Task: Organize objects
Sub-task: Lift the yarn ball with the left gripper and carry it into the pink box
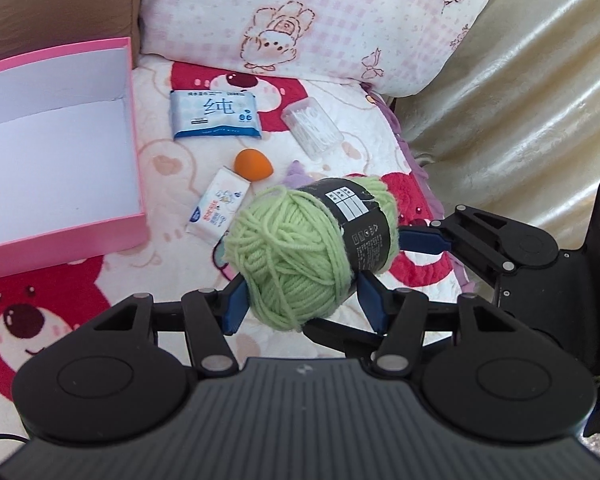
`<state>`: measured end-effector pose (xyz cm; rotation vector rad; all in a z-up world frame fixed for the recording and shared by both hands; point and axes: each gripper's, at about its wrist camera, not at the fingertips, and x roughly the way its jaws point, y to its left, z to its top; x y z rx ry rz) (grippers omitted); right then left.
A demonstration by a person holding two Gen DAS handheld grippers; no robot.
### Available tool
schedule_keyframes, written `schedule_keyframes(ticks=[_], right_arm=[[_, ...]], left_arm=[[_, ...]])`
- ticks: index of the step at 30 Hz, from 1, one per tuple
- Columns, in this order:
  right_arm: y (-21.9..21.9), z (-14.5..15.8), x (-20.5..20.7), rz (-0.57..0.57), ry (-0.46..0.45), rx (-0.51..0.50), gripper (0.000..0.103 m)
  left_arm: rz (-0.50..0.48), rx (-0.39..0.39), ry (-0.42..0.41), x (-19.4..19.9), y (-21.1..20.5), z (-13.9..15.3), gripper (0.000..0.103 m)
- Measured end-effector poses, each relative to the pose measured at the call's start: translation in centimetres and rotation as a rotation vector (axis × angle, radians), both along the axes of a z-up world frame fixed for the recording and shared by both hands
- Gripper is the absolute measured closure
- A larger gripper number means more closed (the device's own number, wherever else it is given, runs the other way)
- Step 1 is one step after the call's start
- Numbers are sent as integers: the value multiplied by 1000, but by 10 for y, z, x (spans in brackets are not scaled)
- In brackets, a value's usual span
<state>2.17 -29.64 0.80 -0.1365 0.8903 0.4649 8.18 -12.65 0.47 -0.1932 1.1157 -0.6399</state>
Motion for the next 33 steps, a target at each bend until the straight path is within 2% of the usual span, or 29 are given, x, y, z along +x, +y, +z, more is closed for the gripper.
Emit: schedule_keyframes(ticks=[8,29,31,33], right_arm=[[29,11,-3,18,24,13,17],[94,22,23,46,-56,0,18],[100,22,24,59,-85,-1,19],[110,22,22,81,-137,-28,20]], left_arm=[[7,51,29,-6,26,9,47],[101,-13,-44,11,101,18,47],[102,-6,-61,16,107,17,47],[129,-33,-29,21,117,12,47]])
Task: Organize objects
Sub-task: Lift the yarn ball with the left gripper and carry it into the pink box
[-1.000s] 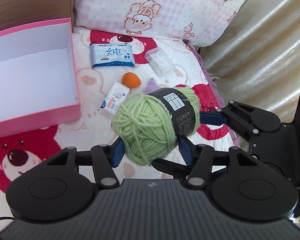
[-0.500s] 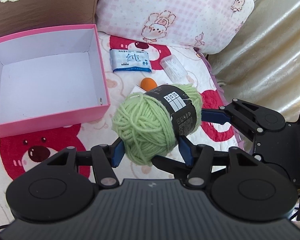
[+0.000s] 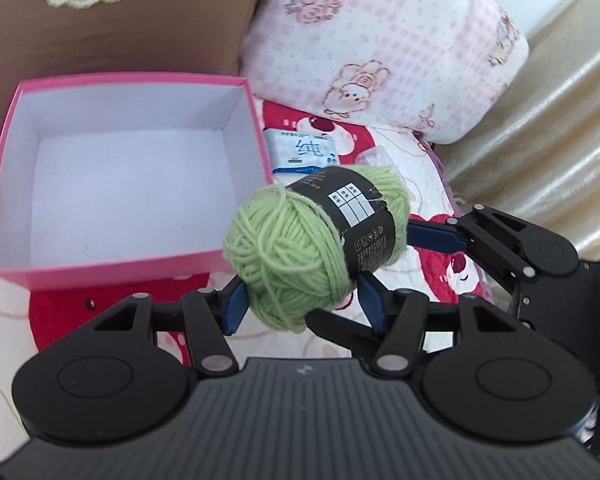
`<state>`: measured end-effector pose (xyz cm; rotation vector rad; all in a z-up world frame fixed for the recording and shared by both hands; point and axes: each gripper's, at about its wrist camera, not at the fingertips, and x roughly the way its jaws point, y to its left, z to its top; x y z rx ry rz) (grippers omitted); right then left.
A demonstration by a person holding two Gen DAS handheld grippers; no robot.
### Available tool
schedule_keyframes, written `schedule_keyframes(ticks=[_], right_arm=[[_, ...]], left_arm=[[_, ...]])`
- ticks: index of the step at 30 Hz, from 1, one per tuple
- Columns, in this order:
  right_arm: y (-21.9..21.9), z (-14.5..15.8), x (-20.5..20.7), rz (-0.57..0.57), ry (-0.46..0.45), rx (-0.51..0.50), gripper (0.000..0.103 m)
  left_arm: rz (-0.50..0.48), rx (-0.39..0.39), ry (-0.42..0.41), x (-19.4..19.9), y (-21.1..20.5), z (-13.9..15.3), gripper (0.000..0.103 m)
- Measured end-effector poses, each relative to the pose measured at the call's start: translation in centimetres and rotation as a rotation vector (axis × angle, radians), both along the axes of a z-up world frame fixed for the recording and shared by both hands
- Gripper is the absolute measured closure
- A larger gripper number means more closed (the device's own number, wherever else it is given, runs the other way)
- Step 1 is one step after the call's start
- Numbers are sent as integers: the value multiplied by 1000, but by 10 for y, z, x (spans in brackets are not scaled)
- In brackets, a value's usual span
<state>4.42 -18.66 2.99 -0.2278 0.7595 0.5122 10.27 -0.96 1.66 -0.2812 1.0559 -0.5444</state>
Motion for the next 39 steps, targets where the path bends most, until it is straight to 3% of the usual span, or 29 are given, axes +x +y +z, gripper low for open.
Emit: schedule_keyframes(ticks=[3,10,14,23,29,39], right_arm=[[10,1,6,25,-33,-2,20],[38,-2,35,73,-36,15,22],[58,-11,55,85,-18,19,22],[101,-47,113,94,66,29,22],[123,-76,156,89,196,2,24],[120,-104,192,39,286,35,37]], left_arm=[[27,-17,-8,4,15,-2,46],[98,24,-51,19,42,-5,46],[140,34,-32,38,59,-17,46],[220,66,10,85,97,-55,46],[294,68,69,114,111,-91,45],[334,99,9,142,114,-114,48]])
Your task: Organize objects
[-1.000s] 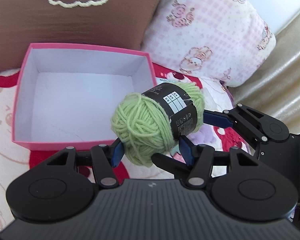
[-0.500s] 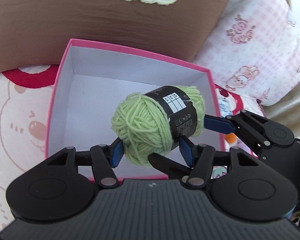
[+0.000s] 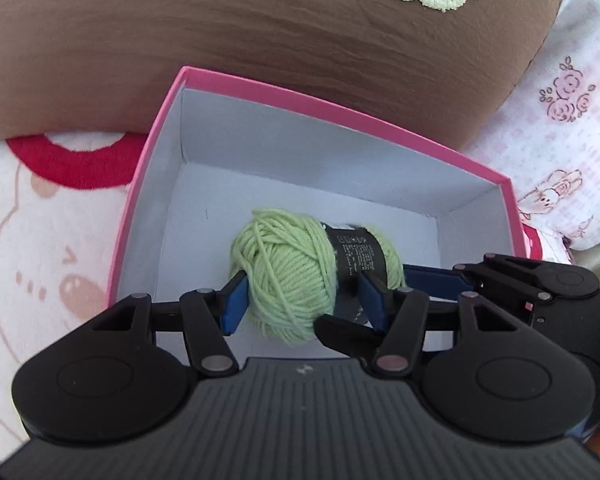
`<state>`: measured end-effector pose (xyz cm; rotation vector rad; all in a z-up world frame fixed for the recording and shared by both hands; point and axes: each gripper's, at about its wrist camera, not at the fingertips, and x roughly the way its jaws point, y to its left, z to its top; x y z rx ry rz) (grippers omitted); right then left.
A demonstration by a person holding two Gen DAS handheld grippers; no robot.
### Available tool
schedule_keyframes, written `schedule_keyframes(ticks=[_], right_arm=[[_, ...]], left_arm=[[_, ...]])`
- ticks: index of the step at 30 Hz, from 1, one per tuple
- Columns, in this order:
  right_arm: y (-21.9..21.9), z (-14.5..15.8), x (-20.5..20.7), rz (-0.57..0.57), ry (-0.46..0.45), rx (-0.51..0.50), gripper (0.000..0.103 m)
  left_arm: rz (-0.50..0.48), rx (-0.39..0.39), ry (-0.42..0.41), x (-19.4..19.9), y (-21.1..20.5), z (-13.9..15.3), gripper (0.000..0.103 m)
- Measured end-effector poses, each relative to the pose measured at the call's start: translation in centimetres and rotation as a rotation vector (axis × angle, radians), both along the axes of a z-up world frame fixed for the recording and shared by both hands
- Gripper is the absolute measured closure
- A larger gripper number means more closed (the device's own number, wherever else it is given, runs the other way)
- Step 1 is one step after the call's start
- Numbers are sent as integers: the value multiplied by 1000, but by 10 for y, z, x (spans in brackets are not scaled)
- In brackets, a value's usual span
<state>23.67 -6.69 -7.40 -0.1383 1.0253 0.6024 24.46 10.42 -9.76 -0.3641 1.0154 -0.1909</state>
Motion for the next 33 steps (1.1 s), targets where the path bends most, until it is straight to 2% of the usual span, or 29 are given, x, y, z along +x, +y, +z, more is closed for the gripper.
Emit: schedule_keyframes(ticks=[3,15,20,24,25,27,31,33], right_arm=[[-4,-6,3,-11,-4,10,40],[3,-10,18,-14,-48,-13,41],[8,-10,21,-6,-79,-37,41],[1,-6,16,19,-71,6,39],[-2,-5,14,32,-49,22,33],[-5,-5,12,62,-14,33,29],[1,-10,11,84,-39,-66,29],[7,-17,17,56,-31,-102,38]], left_arm=[[-2,26,-23,2,-4,-2,48],[49,88,-85,4,-3,-1,49],[53,85,-97,6,0,2,49],[50,83,-87,0,0,0,56],[48,89,-89,0,-1,-1,57],[44,82,-100,0,-3,-2,60],[38,84,-134,1,-8,-2,65],[37,95,-153,0,-10,-1,65]])
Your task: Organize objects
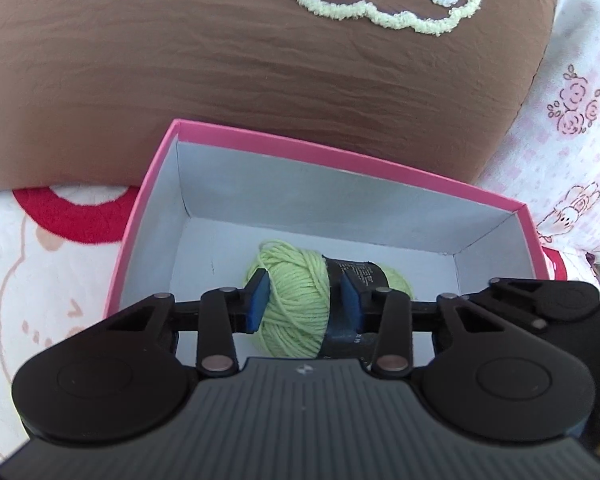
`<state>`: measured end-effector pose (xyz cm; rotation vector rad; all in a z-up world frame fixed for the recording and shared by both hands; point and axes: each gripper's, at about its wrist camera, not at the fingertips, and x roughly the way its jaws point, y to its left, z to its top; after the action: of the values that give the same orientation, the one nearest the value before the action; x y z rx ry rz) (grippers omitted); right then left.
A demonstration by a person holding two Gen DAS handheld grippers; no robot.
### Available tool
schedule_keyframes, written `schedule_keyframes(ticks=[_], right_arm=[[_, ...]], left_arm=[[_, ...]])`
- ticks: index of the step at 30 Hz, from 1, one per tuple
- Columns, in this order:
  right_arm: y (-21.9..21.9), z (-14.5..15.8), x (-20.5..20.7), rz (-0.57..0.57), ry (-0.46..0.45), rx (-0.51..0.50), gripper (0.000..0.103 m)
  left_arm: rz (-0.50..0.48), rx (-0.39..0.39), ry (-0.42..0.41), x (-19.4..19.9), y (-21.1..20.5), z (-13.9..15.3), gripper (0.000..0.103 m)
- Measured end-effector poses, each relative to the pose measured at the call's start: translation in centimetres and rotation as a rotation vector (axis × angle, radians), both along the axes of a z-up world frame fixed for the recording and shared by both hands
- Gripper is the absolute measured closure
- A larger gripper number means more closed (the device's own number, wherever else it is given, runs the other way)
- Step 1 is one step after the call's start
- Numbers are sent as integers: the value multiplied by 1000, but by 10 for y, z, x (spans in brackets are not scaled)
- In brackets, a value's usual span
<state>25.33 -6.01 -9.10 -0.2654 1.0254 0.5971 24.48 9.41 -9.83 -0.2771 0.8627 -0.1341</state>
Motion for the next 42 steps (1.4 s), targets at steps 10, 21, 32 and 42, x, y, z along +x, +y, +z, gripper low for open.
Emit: schedule_keyframes(ticks=[10,21,32,42], right_arm=[[17,0,20,-38,-31,20,50],[37,-2,18,151,-128,29,49],[11,2,14,44,-43,60,42],[-23,34,-20,12,-21,115,41]], left_arm=[[12,-24,-17,-2,7,9,65],[50,12,23,-3,17,11,65],[57,31,51,2,10,5,65],[43,138,119,-7,-5,22,60]])
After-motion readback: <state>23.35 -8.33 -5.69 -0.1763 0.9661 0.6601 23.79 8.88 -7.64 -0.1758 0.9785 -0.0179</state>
